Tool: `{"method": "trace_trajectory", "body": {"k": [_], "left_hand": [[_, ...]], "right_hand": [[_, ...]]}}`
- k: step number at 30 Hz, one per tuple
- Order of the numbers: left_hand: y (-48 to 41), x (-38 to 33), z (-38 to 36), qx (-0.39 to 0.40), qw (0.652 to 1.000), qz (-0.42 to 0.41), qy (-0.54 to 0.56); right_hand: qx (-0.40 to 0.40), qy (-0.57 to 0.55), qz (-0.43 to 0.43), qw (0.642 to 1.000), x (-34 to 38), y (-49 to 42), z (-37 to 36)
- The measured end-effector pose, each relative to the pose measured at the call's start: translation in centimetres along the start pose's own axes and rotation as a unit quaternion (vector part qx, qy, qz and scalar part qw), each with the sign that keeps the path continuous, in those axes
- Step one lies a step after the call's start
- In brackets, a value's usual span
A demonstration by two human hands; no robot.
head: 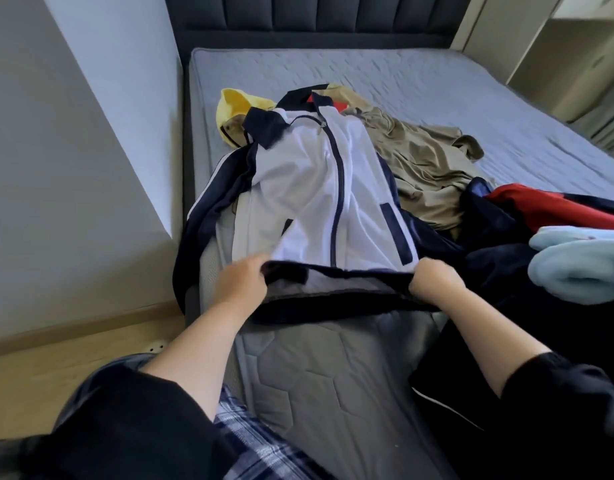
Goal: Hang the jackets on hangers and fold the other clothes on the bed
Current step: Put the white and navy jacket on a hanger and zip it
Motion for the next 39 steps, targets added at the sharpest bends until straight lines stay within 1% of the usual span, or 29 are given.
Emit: {"method": "trace_trajectory", "body": {"k": [1, 2, 3, 5, 7, 9, 11, 12, 14, 16, 17, 18, 20, 22, 23, 25, 26, 27, 28, 29, 30, 31, 32, 33, 34, 35, 36, 38, 39], "left_hand": [[0.3, -0.3, -1.1, 0.098, 0.993, -0.048, -0.036], [0.8, -0.7, -2.1, 0.176, 0.977, -0.097, -0.072], [1.4, -1.2, -2.8, 0.216, 0.96, -0.142, -0.109], [1.9, -2.1, -3.9, 0.223, 0.934, -0.214, -0.178], [2.3, -2.9, -4.6, 0.215, 0.915, -0.26, -0.221], [2.6, -3.1, -4.8, 0.206, 0.897, -0.284, -0.269], [2.8, -3.3, -4.8, 0.194, 0.88, -0.294, -0.319], [3.0, -3.5, -4.8, 0.191, 0.88, -0.291, -0.322], [3.0, -3.9, -4.6, 0.2, 0.901, -0.259, -0.285], [2.5, -3.8, -4.1, 0.226, 0.93, -0.192, -0.218], [2.2, -3.6, -3.8, 0.253, 0.937, -0.161, -0.181], [2.0, -3.3, -3.8, 0.291, 0.933, -0.141, -0.155], [2.2, -3.1, -3.9, 0.377, 0.899, -0.142, -0.172], [3.1, -3.2, -4.4, 0.45, 0.857, -0.15, -0.203], [3.5, -3.2, -4.8, 0.475, 0.846, -0.146, -0.195], [3.7, -2.8, -5.2, 0.521, 0.842, -0.089, -0.113], [3.6, -2.3, -5.1, 0.537, 0.841, -0.041, -0.045], [3.2, -1.8, -5.0, 0.536, 0.844, 0.007, 0.023], [2.8, -1.4, -5.0, 0.507, 0.857, 0.038, 0.082], [2.4, -1.2, -4.8, 0.447, 0.885, 0.049, 0.119], [2.0, -1.1, -4.6, 0.36, 0.925, 0.038, 0.115], [1.5, -1.3, -4.5, 0.261, 0.963, 0.005, 0.07], [1.4, -1.8, -4.4, 0.174, 0.984, -0.038, 0.009], [1.3, -2.6, -4.5, 0.118, 0.99, -0.076, -0.029], [1.3, -3.3, -4.8, 0.097, 0.99, -0.097, -0.042], [1.2, -4.0, -5.4, 0.103, 0.988, -0.102, -0.043], [1.1, -4.7, -5.8, 0.117, 0.988, -0.097, -0.041], [0.7, -5.6, -6.8, 0.135, 0.987, -0.075, -0.047], [0.6, -5.9, -7.4, 0.143, 0.986, -0.063, -0.05]], "right_hand": [[0.035, 0.084, 0.007, 0.996, -0.2, 0.6, -0.8], [0.062, 0.15, 0.03, 0.986, -0.3, 1.3, -1.9], [0.082, 0.188, 0.063, 0.977, -0.3, 1.8, -3.2], [0.076, 0.189, 0.15, 0.967, 0.0, 2.6, -5.5], [0.032, 0.139, 0.227, 0.963, 0.3, 3.3, -6.4], [-0.018, 0.09, 0.296, 0.951, 0.5, 3.8, -6.8], [-0.016, 0.093, 0.335, 0.938, 0.6, 4.3, -7.4], [0.008, 0.111, 0.335, 0.936, 0.7, 4.4, -7.8], [0.043, 0.143, 0.318, 0.936, 1.0, 4.1, -8.3], [0.035, 0.146, 0.311, 0.938, 1.7, 3.9, -7.6], [0.038, 0.141, 0.3, 0.943, 2.1, 3.7, -7.0], [0.053, 0.139, 0.28, 0.948, 2.5, 3.6, -6.6], [0.146, 0.159, 0.224, 0.95, 3.4, 3.8, -6.6], [0.28, 0.223, 0.183, 0.916, 4.3, 4.5, -7.6], [0.339, 0.256, 0.166, 0.89, 4.7, 4.9, -7.9], [0.433, 0.267, 0.138, 0.85, 5.2, 5.2, -7.4], [0.46, 0.224, 0.124, 0.85, 5.5, 5.1, -6.6], [0.47, 0.136, 0.108, 0.866, 5.7, 4.8, -5.9], [0.452, 0.023, 0.097, 0.887, 5.8, 4.2, -5.3], [0.395, -0.085, 0.088, 0.91, 5.8, 3.4, -4.6], [0.294, -0.157, 0.083, 0.939, 5.5, 2.3, -3.8], [0.163, -0.182, 0.087, 0.966, 4.8, 1.1, -3.0], [0.035, -0.182, 0.088, 0.979, 4.0, 0.0, -2.2], [-0.068, -0.175, 0.086, 0.978, 3.1, -0.7, -1.5], [-0.138, -0.16, 0.071, 0.975, 2.2, -1.3, -0.9], [-0.176, -0.136, 0.046, 0.974, 1.1, -2.0, -0.3], [-0.19, -0.097, 0.015, 0.977, 0.1, -2.4, 0.1], [-0.166, -0.035, -0.057, 0.984, -1.8, -3.4, 0.5], [-0.142, -0.036, -0.094, 0.985, -2.5, -3.8, 0.5]]}}
Point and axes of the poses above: each hand's wrist, its own y-axis away from the middle knuckle, its own z-axis out of the back of the hand, x = y × z, the point moved 3 cm from there along -y, towards the middle knuckle, and after that the axes turned 12 degrees about -y, right-handed, at the moved point
